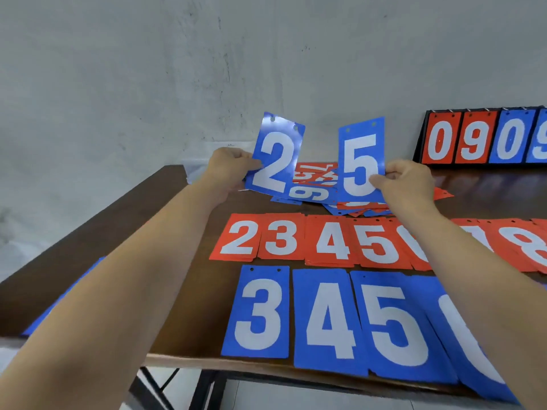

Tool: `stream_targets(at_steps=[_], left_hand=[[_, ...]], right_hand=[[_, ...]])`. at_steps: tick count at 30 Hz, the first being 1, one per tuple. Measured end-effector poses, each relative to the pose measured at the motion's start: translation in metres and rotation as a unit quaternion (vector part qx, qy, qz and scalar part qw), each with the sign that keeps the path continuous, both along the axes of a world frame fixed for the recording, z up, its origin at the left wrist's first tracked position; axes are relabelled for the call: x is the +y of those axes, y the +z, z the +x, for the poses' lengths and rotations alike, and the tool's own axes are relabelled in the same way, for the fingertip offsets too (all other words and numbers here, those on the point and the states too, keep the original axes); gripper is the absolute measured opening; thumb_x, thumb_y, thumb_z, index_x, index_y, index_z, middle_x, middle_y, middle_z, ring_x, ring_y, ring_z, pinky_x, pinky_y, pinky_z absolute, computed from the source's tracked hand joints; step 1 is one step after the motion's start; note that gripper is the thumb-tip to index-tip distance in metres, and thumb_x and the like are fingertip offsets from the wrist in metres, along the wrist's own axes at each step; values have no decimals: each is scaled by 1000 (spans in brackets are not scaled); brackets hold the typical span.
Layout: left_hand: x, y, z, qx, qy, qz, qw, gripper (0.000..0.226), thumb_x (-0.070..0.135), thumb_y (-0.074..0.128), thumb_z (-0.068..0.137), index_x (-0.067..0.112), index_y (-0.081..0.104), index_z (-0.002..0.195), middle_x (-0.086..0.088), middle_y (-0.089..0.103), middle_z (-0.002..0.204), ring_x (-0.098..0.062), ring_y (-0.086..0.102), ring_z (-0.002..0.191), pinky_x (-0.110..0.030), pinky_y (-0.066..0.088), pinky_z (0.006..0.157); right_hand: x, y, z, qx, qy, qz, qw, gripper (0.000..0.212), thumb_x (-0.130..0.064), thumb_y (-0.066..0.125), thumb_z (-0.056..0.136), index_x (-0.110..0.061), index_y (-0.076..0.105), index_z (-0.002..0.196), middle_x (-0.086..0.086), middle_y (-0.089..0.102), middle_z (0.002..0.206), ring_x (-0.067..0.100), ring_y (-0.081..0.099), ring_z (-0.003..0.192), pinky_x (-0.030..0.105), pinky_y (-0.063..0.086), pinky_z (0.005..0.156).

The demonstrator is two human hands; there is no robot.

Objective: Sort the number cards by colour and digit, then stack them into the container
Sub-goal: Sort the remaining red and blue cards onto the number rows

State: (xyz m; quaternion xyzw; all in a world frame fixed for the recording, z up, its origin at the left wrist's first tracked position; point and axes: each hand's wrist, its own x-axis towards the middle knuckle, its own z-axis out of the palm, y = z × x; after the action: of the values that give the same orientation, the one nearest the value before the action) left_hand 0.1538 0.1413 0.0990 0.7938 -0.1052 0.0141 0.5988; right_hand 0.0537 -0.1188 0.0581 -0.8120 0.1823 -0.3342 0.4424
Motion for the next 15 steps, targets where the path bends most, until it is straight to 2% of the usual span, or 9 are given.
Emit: stream_targets(at_steps=[3, 6, 8, 11, 15], left_hand=[[31, 7, -26, 28, 3, -16, 999, 10, 11, 67, 89, 4, 62, 85, -9, 72, 89, -16, 71, 71, -27, 59, 62], [58, 5, -51, 55, 20, -6, 998, 22, 15, 70, 88, -1, 64, 103, -9, 74, 93, -10, 73, 72, -22, 57, 58], [72, 0, -70, 62, 32, -7, 998, 20, 17, 70, 88, 1, 63, 99, -10, 74, 97, -9, 73, 72, -21, 56, 56], [90, -15, -105, 95, 50, -24, 994, 15, 19, 68, 90, 5, 65, 93, -5, 76, 90, -11, 73, 73, -21, 55, 53], [112, -48, -139, 102, 106, 11, 989, 14, 20, 71, 87, 10, 66, 97, -7, 74, 97, -18, 72, 84, -35, 60, 76]], right_hand=[[15, 0, -18, -11, 29, 37, 999, 19, -13, 69, 88, -5, 64, 104, 12, 70, 110, 26, 68, 99, 47, 57, 83], [34, -1, -40, -19, 56, 61, 996, 30, -14, 69, 88, -8, 61, 117, 9, 70, 109, 23, 67, 99, 44, 57, 83], [50, -2, -57, -22, 74, 79, 994, 38, -13, 68, 89, -9, 56, 125, 7, 69, 101, 22, 67, 95, 41, 57, 81], [73, -7, -81, -29, 96, 89, 991, 42, -11, 67, 89, -13, 53, 129, 3, 68, 87, 15, 67, 83, 32, 54, 70], [98, -20, -107, -30, 123, 93, 988, 42, -12, 67, 89, -15, 54, 128, 6, 70, 87, 13, 68, 83, 27, 53, 69]])
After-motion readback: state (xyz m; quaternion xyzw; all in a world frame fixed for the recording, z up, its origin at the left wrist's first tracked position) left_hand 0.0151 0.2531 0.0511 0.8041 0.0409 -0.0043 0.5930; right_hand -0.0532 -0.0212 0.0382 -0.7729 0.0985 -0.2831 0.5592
